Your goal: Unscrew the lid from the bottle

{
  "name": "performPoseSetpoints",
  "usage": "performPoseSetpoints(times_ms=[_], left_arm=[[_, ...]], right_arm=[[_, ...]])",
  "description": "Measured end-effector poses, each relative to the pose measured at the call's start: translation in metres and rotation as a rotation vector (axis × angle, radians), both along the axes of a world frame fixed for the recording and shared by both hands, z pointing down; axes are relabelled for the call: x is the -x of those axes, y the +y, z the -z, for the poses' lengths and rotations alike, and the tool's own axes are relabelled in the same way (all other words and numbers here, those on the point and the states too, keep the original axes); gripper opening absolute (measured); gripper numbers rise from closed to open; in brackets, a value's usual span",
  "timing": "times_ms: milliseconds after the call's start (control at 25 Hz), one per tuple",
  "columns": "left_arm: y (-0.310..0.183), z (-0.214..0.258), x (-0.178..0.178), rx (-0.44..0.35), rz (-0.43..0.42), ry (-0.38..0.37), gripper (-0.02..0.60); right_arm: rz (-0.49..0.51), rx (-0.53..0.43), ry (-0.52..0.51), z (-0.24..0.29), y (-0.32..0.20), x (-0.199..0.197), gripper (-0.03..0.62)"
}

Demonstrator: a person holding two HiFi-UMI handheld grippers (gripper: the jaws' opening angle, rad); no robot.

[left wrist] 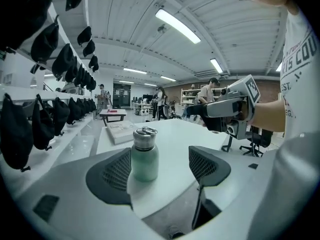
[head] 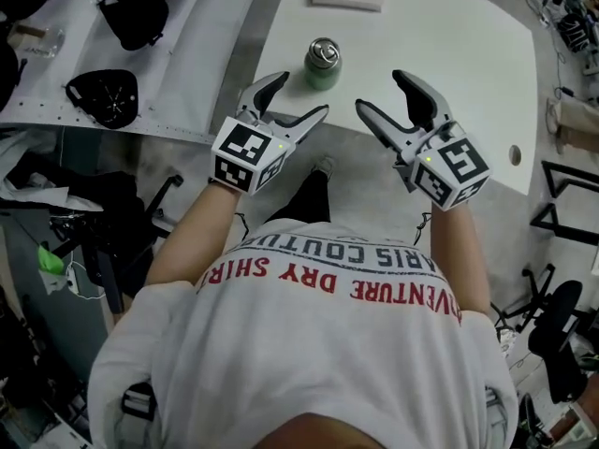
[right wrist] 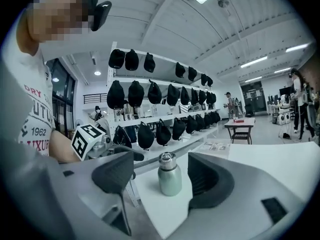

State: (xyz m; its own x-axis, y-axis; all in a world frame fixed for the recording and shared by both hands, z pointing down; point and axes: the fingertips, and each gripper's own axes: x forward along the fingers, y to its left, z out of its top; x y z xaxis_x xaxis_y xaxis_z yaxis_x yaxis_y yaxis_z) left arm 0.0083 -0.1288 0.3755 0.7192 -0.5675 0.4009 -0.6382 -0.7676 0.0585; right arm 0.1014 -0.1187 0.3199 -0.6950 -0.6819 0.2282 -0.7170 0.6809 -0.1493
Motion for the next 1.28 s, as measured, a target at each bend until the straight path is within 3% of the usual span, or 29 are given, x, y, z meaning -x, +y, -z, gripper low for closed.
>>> performPoseSetpoints(times_ms=[480, 960, 1280], left_arm=[[-0.049, -0.059, -0.010, 0.059, -0.025, -0.015, 0.356], [-0.066, -0.076, -0.022, 0.047, -0.083, 0.031, 0.357], [-0.067, -0.077, -0.030, 0.024, -0.135, 0.024, 0.357]], right_arm=[[0.052, 0.033, 0.070, -0.050, -0.052, 0.027, 0.321], [0.097, -0.030, 0.113, -0.066, -0.076, 0.055, 0.321], [0.127, -0.059, 0.133, -0.063, -0.086, 0.068, 0.319]])
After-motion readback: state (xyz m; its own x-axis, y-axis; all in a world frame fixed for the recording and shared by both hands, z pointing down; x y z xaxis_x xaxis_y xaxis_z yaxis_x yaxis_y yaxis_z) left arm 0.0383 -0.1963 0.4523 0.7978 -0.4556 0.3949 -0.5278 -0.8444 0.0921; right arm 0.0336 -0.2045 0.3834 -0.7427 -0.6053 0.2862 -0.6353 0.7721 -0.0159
